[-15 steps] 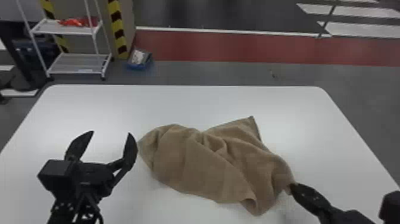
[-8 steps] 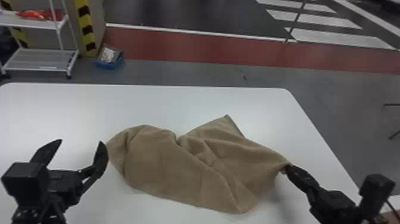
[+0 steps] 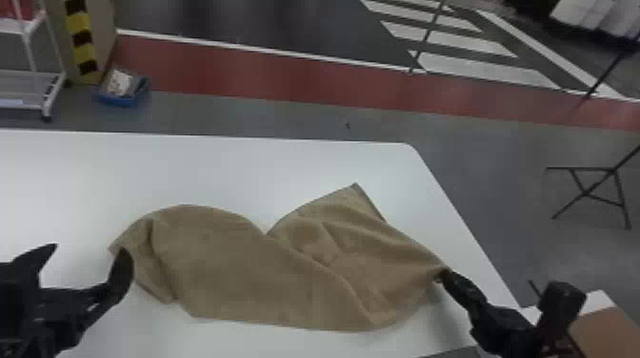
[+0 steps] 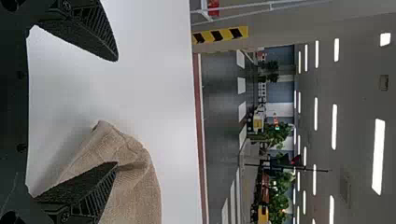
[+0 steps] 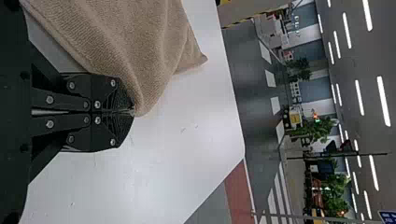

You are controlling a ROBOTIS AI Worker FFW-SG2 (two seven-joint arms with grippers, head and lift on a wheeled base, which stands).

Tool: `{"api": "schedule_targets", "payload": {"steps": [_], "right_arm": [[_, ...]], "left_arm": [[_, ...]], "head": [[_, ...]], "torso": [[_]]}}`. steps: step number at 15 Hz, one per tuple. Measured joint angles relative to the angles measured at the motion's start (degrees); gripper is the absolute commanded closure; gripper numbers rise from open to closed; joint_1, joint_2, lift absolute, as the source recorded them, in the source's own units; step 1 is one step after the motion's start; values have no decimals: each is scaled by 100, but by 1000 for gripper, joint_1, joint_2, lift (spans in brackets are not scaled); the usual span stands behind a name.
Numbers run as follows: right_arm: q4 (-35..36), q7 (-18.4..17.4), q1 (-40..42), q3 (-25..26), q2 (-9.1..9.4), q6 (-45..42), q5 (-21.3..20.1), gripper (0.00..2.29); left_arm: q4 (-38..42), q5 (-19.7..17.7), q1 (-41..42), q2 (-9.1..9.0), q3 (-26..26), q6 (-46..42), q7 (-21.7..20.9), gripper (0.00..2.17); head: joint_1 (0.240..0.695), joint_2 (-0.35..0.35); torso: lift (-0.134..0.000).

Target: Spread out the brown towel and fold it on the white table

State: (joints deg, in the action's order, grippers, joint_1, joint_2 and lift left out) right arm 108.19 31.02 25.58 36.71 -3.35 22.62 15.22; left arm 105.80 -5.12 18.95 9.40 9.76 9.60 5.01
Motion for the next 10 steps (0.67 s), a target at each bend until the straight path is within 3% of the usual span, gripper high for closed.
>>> {"api": "schedule_targets", "payload": {"steps": [6,10], "right_arm": [[23,50,36,51,10,3,13,1595],[50,53,42,51,10,0,29,1595]], "left_arm": [[-344,14,-241,-7,136,161,-2,191],[-339,52,-260,3,155,677,-372,913]], "head": [[695,-350],[695,-350]], "torso": [[-124],[-124]]}}
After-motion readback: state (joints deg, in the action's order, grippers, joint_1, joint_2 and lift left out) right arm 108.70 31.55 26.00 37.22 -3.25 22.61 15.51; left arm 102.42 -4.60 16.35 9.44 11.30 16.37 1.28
